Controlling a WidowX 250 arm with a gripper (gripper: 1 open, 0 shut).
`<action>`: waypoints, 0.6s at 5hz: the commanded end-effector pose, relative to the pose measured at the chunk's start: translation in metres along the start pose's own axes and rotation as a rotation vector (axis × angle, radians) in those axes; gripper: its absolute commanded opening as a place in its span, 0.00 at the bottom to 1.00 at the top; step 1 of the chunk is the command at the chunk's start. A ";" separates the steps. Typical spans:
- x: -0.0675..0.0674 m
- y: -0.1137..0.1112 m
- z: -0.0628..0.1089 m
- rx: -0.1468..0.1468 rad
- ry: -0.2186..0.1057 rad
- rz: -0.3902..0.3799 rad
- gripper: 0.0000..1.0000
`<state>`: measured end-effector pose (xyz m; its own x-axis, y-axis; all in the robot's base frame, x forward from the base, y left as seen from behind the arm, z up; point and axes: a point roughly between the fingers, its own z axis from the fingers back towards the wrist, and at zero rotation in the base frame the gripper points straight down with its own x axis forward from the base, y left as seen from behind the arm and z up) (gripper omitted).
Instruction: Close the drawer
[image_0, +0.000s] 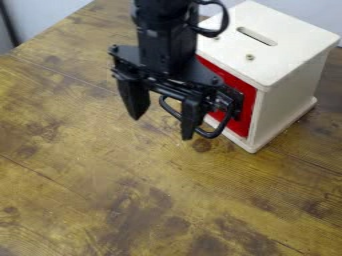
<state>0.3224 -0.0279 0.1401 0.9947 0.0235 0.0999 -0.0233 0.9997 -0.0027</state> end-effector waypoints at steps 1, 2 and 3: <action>0.002 0.013 0.011 0.007 -0.034 0.050 1.00; -0.010 0.009 0.005 0.012 -0.035 0.095 1.00; -0.013 0.000 0.013 0.005 -0.073 0.123 1.00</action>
<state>0.3079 -0.0286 0.1347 0.9825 0.1473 0.1140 -0.1476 0.9890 -0.0060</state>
